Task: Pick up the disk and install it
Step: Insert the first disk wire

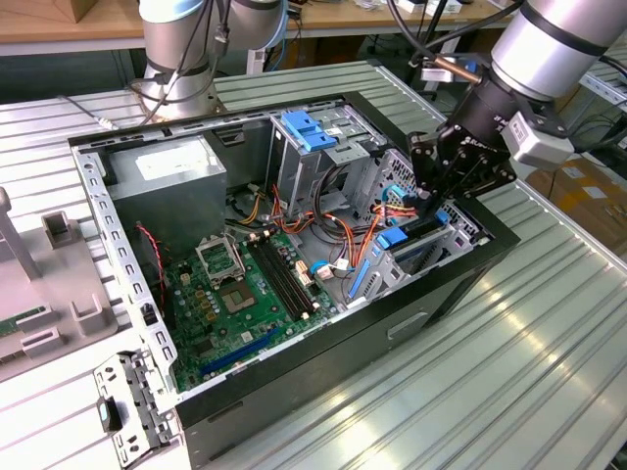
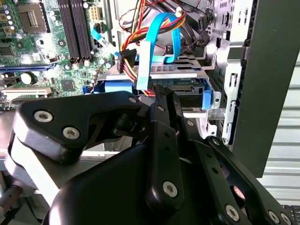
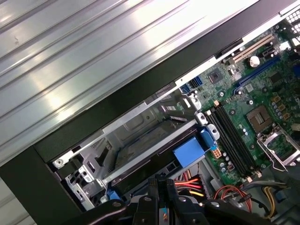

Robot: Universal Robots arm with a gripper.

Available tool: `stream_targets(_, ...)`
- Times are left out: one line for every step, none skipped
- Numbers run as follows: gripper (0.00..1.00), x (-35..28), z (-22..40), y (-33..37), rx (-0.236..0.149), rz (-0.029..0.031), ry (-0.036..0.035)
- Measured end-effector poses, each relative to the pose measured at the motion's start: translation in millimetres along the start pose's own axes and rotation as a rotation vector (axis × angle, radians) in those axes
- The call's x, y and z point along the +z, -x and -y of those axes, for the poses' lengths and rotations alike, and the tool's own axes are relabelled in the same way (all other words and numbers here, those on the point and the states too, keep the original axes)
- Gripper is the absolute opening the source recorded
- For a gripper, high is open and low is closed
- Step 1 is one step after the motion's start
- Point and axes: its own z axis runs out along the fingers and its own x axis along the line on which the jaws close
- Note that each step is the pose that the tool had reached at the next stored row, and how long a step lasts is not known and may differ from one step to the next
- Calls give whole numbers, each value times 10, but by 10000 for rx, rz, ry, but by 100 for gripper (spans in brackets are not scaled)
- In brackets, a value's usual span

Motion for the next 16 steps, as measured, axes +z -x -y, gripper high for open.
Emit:
stream_targets(18,1,-3,4,1,0,0)
stream_targets(18,2,-6,7,0,0,0)
stream_targets(18,4,-10,12,0,0,0)
stream_targets(18,5,-13,15,1,0,-1)
stream_targets(18,6,-17,20,0,0,-1)
stream_targets(18,7,-20,23,1,0,0)
stream_targets(18,9,-24,29,1,0,-1)
stream_targets(18,10,-27,32,1,0,-1)
stream_targets(18,11,-32,39,0,0,-1)
stream_targets(18,13,-36,44,0,0,-1)
stream_targets(18,14,-39,48,1,0,0)
stream_targets(18,15,-42,52,0,1,-1)
stream_targets(18,17,-45,56,0,1,-1)
stream_targets(18,18,-47,59,0,0,-1)
stream_targets(18,19,-50,63,0,0,0)
stream_targets(18,20,-52,66,0,0,0)
